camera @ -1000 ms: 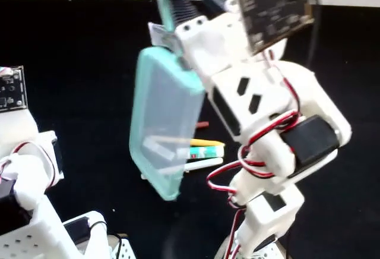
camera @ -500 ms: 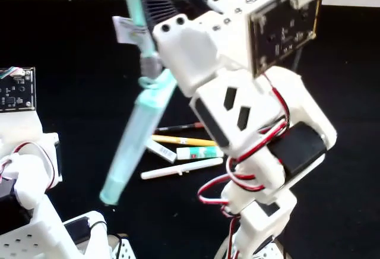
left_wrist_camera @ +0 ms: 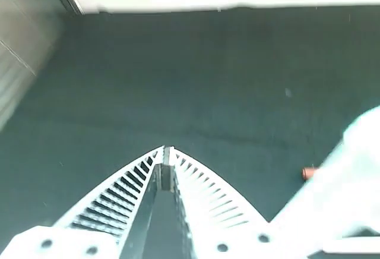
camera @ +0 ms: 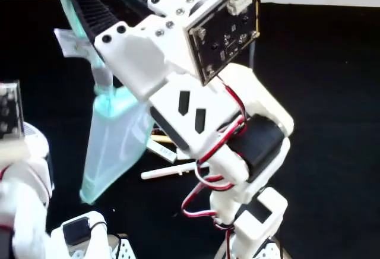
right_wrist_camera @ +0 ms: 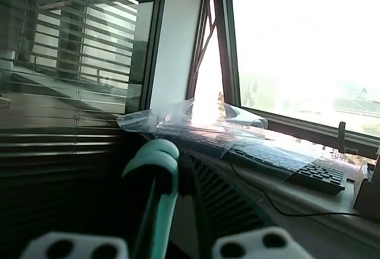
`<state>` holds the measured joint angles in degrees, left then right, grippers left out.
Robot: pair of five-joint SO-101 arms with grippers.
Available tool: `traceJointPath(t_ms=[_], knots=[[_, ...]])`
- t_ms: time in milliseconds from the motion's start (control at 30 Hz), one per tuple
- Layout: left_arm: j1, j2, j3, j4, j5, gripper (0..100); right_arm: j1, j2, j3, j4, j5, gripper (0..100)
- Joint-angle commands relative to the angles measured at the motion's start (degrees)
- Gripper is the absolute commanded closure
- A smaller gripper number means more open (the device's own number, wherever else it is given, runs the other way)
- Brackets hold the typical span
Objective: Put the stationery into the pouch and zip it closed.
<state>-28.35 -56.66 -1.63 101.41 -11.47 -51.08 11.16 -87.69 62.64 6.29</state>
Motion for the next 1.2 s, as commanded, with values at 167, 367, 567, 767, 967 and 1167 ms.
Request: traceJointPath(t_ms=[167, 367, 567, 767, 967, 1167], knots=[[-0.7, 0.3, -4.4, 0.3, 0.3, 96, -2.8, -0.3, -0.3, -5.4, -0.3, 99.2], [-6.4, 0.3, -4.4, 0.3, 7.5, 79, -6.5, -0.2, 2.0, -5.4, -0.4, 99.2], [-9.2, 0.2, -3.6, 0.3, 10.4, 81, -6.9, -0.1, 7.1, -5.6, -0.5, 99.2], [-9.1, 0.3, 2.0, 0.3, 12.3, 81, -9.2, 3.1, 7.1, -5.8, -0.5, 99.2], [-9.1, 0.3, 2.0, 0.2, 12.0, 81, -9.5, 8.9, 4.4, -5.8, -0.6, 99.2], [-9.1, 0.7, -1.3, -0.1, 12.0, 81, -9.5, 12.9, -4.3, -5.1, -0.6, 99.2]])
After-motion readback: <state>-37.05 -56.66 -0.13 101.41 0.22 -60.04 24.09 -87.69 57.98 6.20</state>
